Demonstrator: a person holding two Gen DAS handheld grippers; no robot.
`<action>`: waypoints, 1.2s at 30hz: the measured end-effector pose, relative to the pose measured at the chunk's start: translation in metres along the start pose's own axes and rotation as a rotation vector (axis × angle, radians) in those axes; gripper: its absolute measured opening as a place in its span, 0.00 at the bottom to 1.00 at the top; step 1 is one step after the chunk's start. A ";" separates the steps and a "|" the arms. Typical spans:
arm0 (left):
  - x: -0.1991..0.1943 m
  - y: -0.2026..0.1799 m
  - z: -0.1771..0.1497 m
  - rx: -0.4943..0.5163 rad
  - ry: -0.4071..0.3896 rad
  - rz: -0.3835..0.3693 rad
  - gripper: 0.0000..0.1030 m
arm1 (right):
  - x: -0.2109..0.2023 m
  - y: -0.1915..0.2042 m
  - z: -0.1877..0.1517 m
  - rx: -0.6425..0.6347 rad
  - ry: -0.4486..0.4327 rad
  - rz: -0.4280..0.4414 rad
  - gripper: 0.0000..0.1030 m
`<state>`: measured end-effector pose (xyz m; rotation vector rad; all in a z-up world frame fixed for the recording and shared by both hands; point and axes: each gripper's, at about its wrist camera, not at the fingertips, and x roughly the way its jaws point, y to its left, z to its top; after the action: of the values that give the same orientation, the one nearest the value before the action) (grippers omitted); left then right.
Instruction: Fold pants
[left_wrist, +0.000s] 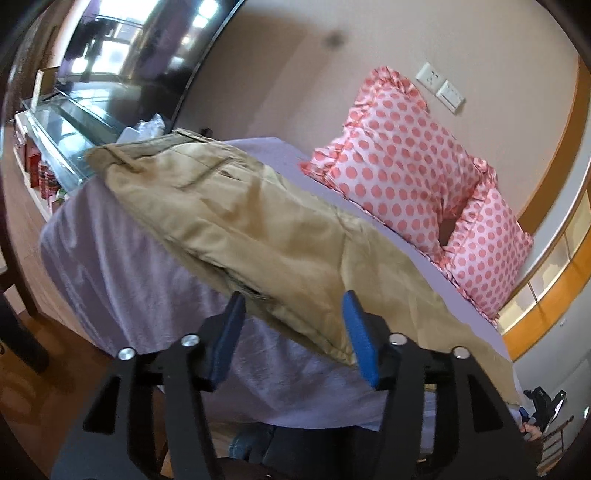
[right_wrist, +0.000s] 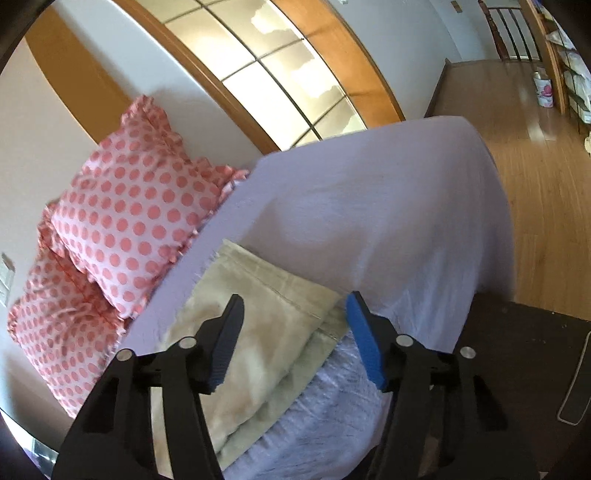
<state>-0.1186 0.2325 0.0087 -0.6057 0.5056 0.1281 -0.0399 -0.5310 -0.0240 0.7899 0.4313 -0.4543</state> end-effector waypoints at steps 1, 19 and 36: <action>-0.002 0.002 -0.001 -0.010 -0.005 0.005 0.59 | -0.001 0.003 -0.005 -0.022 0.010 0.008 0.56; 0.000 0.014 -0.017 -0.037 0.009 -0.074 0.71 | 0.005 0.067 -0.038 -0.124 0.032 0.238 0.04; 0.020 -0.011 -0.028 0.013 0.102 -0.190 0.84 | -0.071 0.315 -0.284 -0.970 0.560 0.844 0.83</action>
<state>-0.1102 0.2069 -0.0150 -0.6462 0.5442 -0.0864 0.0150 -0.1062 0.0157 0.0726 0.6975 0.7602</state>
